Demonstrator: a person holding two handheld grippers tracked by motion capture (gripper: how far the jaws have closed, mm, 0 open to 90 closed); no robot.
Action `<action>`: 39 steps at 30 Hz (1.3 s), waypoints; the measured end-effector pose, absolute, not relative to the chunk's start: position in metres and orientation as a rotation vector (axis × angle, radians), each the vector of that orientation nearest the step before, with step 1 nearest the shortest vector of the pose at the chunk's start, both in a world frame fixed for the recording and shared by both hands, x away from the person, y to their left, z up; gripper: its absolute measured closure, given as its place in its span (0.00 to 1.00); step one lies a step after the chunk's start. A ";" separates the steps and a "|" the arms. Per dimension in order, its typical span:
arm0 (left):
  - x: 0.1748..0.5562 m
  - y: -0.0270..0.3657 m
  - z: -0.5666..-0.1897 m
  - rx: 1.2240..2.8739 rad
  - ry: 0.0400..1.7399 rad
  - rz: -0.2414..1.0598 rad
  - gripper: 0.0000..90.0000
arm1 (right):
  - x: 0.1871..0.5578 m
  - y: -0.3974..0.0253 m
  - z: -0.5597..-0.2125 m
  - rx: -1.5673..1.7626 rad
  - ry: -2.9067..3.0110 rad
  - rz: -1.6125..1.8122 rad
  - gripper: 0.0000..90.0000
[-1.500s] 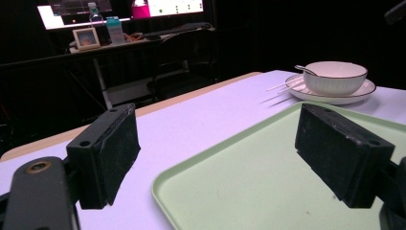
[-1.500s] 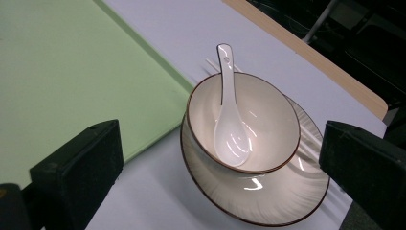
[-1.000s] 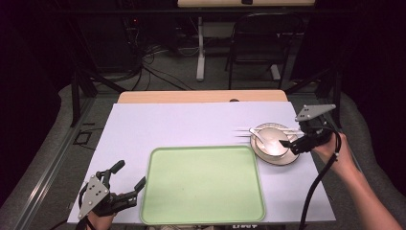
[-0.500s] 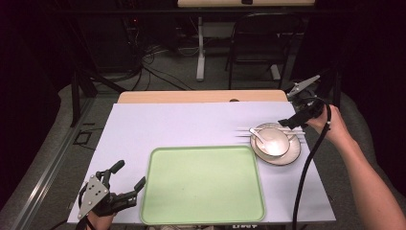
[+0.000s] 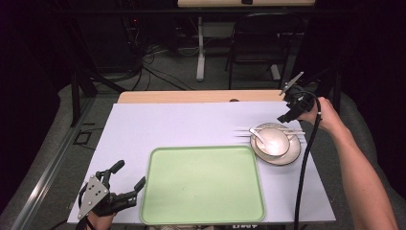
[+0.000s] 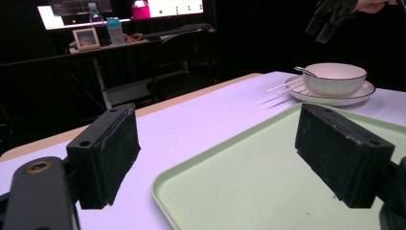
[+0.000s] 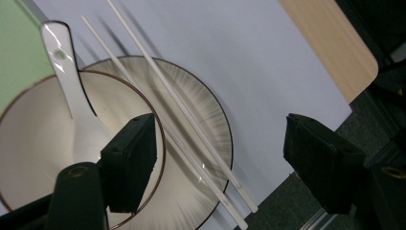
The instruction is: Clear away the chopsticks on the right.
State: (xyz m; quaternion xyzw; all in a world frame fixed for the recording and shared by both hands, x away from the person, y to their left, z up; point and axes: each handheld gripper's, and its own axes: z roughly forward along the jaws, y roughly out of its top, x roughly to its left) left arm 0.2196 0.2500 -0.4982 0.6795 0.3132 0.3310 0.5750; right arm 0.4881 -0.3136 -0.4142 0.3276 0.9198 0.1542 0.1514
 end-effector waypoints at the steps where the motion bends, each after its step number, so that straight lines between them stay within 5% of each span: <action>1: 0.219 0.250 -0.498 1.593 0.736 0.774 0.17 | 0.493 -0.314 -0.418 0.934 2.660 0.427 0.33; 16: 0.219 0.251 -0.498 1.594 0.736 0.775 0.17 | 0.520 -0.323 -0.458 1.007 2.779 0.268 0.58; 29: 0.220 0.251 -0.498 1.591 0.741 0.776 0.17 | 0.524 -0.327 -0.482 1.057 2.821 0.317 0.61; 39: 0.220 0.251 -0.499 1.591 0.743 0.774 0.17 | 0.526 -0.324 -0.493 0.985 2.850 0.283 0.72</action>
